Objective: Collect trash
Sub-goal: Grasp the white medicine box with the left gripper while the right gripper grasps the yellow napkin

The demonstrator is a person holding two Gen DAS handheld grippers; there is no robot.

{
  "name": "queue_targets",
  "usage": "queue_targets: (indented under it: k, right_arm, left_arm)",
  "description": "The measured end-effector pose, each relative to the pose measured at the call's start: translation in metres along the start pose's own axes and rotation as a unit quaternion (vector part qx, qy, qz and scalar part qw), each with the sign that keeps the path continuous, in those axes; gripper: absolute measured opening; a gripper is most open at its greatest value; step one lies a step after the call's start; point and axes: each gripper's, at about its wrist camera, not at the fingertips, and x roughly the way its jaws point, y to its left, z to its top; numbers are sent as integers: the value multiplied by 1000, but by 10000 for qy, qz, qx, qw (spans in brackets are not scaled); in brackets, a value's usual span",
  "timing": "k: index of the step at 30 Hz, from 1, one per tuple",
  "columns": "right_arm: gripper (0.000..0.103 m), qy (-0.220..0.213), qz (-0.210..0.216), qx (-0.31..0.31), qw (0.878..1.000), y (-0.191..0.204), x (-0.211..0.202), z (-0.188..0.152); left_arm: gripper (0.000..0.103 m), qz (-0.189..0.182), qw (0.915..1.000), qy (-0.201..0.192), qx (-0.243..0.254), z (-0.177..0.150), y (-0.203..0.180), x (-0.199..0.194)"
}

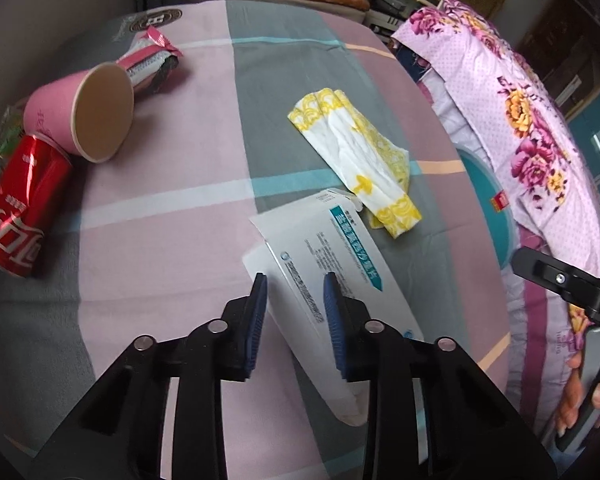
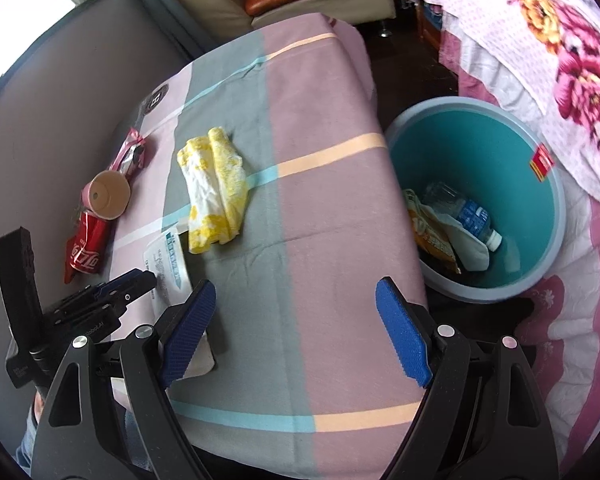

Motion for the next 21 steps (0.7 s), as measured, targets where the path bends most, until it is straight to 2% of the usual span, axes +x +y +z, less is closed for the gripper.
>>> queue_targets:
  k: [1,2,3,6,9,17,21]
  right_arm:
    - [78,-24,13,-13,10000,2,0,2]
    - [78,-49,18,-19,10000,3,-1,4]
    - [78,-62,7,-23,10000,4,-1,5]
    - [78,-98,-49,9,9999,0,-4,7]
    - [78,-141,-68,184,9997,-10,-8,7]
    - [78,-137,118,436,9989,-35,-7,3]
    - [78,-133,193,449,9987,-38,-4,4]
  left_arm:
    - [55,-44,10000,29,-52,-2,-1,0]
    - [74,-46,9999,43,-117,-3,-3,1]
    - [84,-37,9998,38,-217,-5,-5,3]
    - [87,6,9992,189,-362,-7,-15,11]
    - [88,306,9984,387,-281,-8,-28,25]
    - [93,907,9939,590,-215,-2,-49,44]
    - [93,792,9956,496,-99,0,-56,45]
